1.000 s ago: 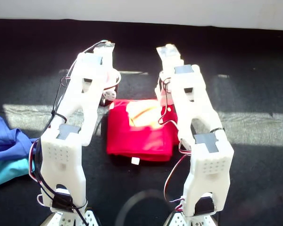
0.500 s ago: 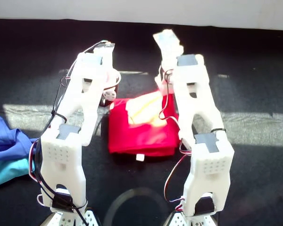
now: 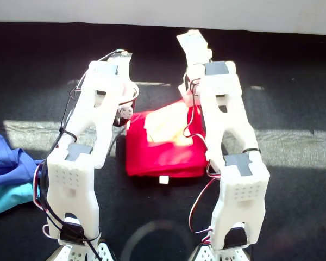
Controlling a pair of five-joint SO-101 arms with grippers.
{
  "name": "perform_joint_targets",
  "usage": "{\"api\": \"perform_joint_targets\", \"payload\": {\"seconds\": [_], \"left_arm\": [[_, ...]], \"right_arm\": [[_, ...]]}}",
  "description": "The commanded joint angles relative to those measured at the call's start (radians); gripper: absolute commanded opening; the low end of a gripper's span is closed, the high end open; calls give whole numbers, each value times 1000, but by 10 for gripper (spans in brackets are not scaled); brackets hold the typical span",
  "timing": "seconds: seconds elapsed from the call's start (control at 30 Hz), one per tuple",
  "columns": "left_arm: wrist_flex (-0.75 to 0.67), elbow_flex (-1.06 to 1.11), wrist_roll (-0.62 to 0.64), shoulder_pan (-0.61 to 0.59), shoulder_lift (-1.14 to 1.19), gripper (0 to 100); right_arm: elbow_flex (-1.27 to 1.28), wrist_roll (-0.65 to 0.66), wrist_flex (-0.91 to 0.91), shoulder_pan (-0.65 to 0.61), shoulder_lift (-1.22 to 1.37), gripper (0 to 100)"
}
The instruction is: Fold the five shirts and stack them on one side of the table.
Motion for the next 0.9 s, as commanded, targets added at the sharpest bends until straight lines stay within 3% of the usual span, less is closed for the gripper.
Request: {"api": "perform_joint_targets", "payload": {"seconds": [0.0, 0.37, 0.63, 0.87], "left_arm": [[20, -41, 5, -38, -68, 8], [86, -18, -58, -124, -298, 8], [77, 217, -60, -124, -555, 8], [-52, 470, -60, -125, -710, 8]], "right_arm": [[-51, 6, 59, 15, -110, 232], [-42, 3, 280, 13, -320, 201], [-19, -3, 441, -24, -423, 201], [524, -31, 306, -113, -704, 201]]}}
